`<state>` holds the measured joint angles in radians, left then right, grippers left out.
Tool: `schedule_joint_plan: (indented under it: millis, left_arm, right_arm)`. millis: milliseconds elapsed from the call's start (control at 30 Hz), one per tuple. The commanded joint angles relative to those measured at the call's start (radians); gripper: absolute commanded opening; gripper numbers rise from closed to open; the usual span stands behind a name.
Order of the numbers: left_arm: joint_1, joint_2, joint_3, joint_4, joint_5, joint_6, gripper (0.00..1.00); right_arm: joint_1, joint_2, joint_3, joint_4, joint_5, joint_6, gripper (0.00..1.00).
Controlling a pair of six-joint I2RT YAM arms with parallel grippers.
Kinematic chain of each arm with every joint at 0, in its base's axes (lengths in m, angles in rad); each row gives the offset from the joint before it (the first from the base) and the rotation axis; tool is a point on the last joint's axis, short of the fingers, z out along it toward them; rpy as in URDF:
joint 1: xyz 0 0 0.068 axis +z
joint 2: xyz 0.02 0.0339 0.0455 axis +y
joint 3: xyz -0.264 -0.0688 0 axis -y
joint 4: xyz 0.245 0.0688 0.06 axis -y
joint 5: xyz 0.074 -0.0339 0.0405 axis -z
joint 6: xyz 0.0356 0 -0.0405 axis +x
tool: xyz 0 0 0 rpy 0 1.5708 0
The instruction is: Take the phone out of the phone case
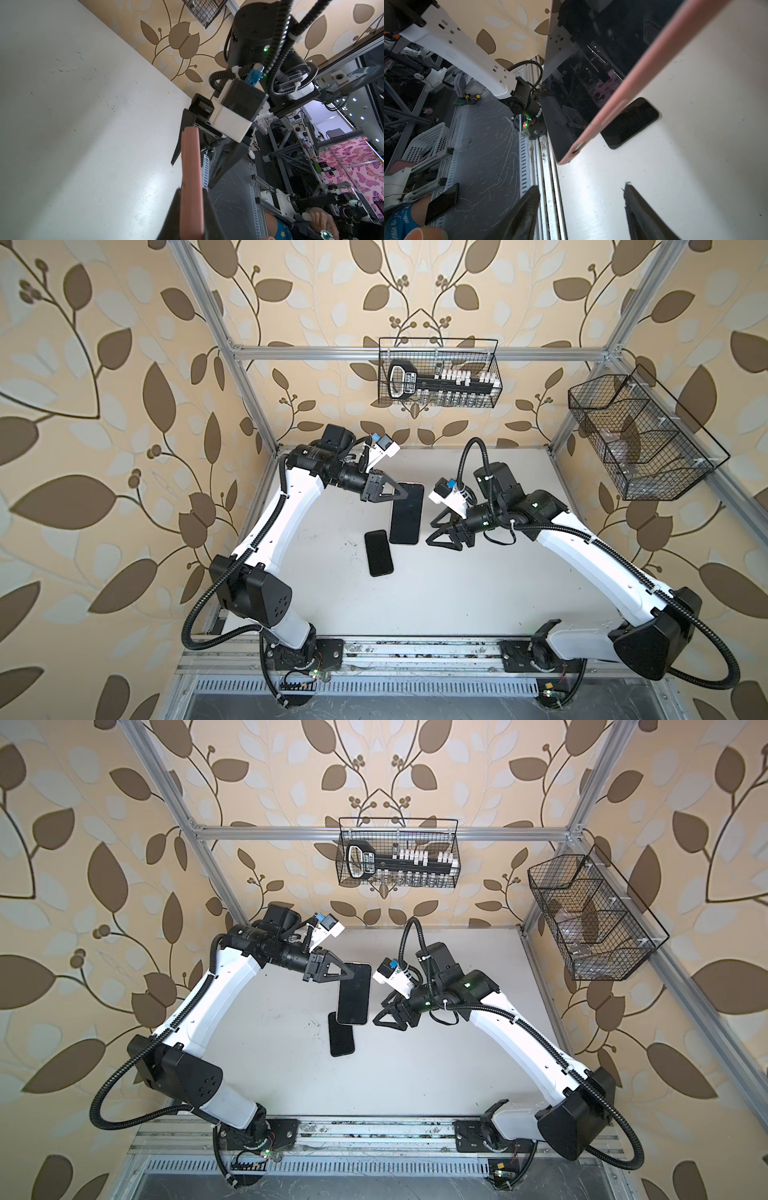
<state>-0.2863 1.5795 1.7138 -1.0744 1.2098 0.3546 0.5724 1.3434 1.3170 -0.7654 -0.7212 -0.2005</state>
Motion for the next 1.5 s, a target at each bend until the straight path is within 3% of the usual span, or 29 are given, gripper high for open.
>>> schedule_joint_plan:
  millis: [0, 467, 1033, 1267, 1467]
  left_arm:
    - [0.006, -0.012, 0.041, -0.032, 0.105, 0.053, 0.00]
    - [0.004, -0.048, -0.032, 0.093, 0.154, -0.035, 0.00]
    - [0.004, -0.043, -0.045, 0.094, 0.149, -0.041, 0.00]
    - [0.004, -0.043, -0.049, 0.117, 0.154, -0.068, 0.00]
    - [0.004, -0.063, -0.105, 0.251, 0.184, -0.175, 0.00]
  right_arm:
    - [0.020, 0.014, 0.041, -0.023, -0.056, -0.074, 0.64]
    - [0.121, 0.067, 0.083, 0.001, -0.068, -0.086, 0.58]
    - [0.165, 0.120, 0.182, -0.092, -0.062, -0.146, 0.25]
    - [0.172, 0.105, 0.170, -0.050, -0.114, -0.131, 0.16]
    - [0.188, 0.082, 0.148, 0.002, -0.131, -0.104, 0.15]
